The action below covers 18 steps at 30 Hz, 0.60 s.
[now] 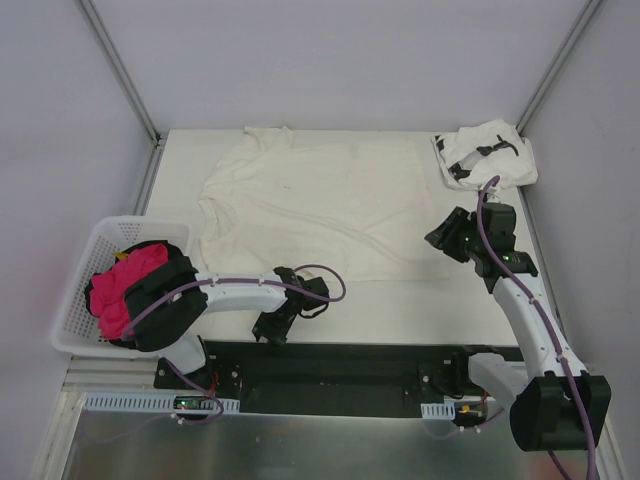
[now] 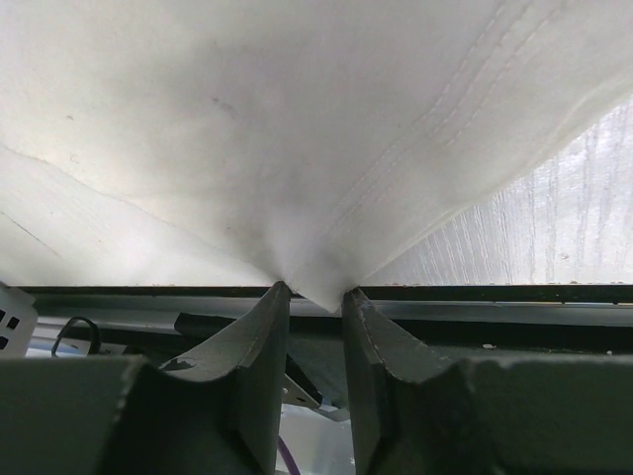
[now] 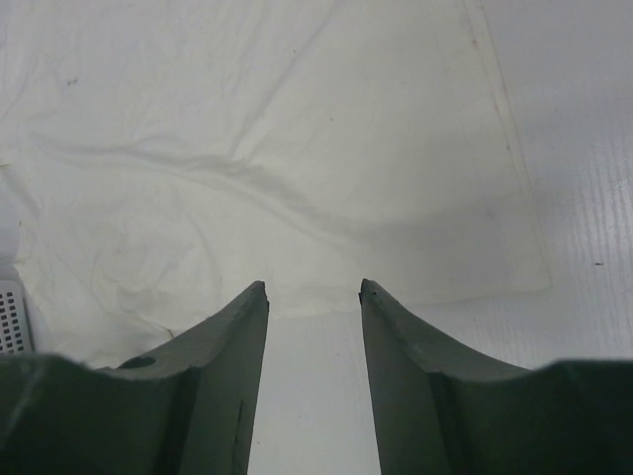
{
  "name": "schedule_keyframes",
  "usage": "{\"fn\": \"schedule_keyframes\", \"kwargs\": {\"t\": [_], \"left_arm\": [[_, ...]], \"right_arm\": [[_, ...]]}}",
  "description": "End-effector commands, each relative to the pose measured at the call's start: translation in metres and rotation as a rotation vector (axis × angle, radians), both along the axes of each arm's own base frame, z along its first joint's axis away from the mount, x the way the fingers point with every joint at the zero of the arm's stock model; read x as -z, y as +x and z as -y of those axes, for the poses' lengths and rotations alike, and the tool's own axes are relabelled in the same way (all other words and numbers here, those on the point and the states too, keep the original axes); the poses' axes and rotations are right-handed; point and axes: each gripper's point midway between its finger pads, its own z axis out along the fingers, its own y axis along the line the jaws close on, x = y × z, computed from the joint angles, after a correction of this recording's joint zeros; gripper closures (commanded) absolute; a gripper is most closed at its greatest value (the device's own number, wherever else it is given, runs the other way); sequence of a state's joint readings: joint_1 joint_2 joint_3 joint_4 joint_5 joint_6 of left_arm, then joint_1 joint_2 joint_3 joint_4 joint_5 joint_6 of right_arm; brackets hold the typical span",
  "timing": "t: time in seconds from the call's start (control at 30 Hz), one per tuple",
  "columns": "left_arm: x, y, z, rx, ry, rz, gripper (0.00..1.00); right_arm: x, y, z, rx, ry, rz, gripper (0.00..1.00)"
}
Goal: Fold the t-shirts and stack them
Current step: Grap the side of the flattened tshirt closest away from the robot with both arms
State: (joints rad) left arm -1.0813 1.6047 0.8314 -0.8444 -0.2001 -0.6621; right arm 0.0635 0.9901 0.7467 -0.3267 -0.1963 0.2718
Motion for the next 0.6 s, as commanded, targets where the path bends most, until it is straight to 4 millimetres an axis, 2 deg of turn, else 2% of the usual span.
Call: {"fn": "schedule_keyframes", "kwargs": {"t": [0.0, 0.37, 0.57], "left_arm": [[0.0, 0.039, 0.01, 0.023, -0.004, 0.177, 0.77], [-0.002, 0.043, 0.016, 0.035, -0.014, 0.181, 0.81], [-0.011, 0.048, 0.026, 0.049, -0.04, 0.188, 0.91]], "right_arm": [[-0.005, 0.004, -0.004, -0.022, 0.004, 0.032, 0.55], [-0.002, 0.005, -0.005, -0.025, 0.012, 0.027, 0.57], [-0.001, 0.006, -0.006, -0.028, 0.015, 0.024, 0.58]]}}
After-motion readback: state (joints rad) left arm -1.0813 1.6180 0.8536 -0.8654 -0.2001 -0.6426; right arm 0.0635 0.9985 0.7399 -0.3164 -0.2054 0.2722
